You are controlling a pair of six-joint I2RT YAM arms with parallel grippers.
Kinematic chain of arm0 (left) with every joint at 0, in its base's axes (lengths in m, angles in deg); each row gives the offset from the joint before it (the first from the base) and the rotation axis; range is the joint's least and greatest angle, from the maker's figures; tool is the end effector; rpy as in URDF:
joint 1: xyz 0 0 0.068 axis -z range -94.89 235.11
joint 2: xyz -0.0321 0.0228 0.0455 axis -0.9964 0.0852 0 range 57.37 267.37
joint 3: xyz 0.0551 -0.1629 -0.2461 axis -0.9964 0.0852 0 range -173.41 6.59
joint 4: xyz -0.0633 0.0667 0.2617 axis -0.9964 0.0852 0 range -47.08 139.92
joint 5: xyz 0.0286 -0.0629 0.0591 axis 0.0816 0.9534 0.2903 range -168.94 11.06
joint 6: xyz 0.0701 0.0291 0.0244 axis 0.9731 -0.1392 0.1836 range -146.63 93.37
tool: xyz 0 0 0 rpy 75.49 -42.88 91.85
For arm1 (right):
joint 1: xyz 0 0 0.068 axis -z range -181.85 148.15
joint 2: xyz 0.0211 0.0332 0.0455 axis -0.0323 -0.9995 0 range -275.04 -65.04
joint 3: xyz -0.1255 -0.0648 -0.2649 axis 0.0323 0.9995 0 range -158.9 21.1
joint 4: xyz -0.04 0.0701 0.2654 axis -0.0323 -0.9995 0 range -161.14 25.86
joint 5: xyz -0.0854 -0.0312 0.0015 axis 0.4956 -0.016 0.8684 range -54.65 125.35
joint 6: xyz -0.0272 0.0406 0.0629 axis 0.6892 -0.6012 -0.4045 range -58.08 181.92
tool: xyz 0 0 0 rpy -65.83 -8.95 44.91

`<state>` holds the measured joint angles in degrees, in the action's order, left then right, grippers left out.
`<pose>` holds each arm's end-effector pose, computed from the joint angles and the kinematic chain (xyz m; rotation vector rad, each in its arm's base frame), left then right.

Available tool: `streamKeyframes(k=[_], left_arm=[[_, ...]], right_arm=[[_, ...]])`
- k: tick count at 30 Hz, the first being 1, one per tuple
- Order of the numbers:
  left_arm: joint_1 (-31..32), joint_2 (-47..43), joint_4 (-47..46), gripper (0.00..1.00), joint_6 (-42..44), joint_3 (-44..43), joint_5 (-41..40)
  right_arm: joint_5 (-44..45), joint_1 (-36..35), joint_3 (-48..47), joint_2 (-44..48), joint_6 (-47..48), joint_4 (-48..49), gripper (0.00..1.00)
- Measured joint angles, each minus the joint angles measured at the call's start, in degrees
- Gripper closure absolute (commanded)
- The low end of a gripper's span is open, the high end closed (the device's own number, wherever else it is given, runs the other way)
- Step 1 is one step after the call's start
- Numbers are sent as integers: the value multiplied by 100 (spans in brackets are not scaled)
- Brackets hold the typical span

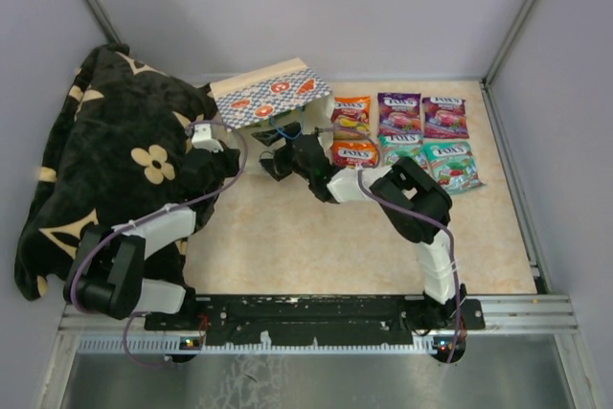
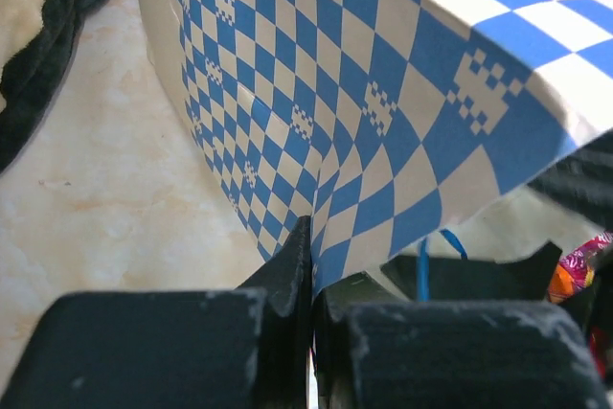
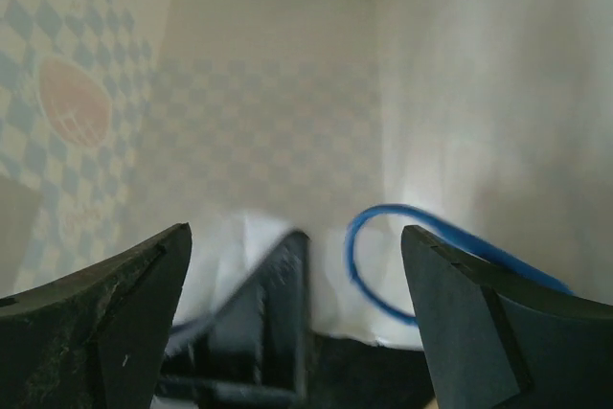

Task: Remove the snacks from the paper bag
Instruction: Adjust the paper bag at the center of the board.

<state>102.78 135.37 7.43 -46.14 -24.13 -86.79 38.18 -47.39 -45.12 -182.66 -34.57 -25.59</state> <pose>0.3079 -0.0881 0.2185 -0.1283 1.7832 -0.3464 0.3561 0.3578 0.1734 0.9678 1.9322 1.6118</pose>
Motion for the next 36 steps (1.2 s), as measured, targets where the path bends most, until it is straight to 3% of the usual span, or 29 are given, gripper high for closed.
streamKeyframes(k=[5, 11, 15, 19, 21, 23, 25, 29, 32, 36], left_arm=[[0, -85, -31, 100, -7, 59, 50], [-2, -129, -42, 100, 7, 120, 13], [-2, -131, -37, 100, 26, 120, -48], [-2, -131, -9, 100, 31, 120, -87], [-2, -138, -7, 100, 31, 120, -111], [-4, -142, -9, 100, 28, 120, -118], [-4, -142, -9, 100, 28, 120, -122], [-2, -142, -9, 100, 28, 120, -133], [-4, -142, -9, 100, 26, 120, -136], [-2, -142, -9, 100, 22, 120, -129]], right_arm=[[249, 2, -1119, -175, -79, -1032, 10], [225, 7, -1373, -179, -42, -1862, 7], [66, 7, -774, 192, 271, -2494, 4], [96, 7, 299, 1207, 667, -3220, 4], [214, 7, 761, 1847, 863, -3567, 8], [319, 7, 1051, 2406, 1014, -3797, 18], [385, 7, 1204, 2833, 1123, -3823, 28], [442, 2, 1322, 3200, 1145, -3438, 34], [459, 2, 1163, 2964, 1119, -3189, 42], [411, 7, 804, 2039, 787, -2428, 43]])
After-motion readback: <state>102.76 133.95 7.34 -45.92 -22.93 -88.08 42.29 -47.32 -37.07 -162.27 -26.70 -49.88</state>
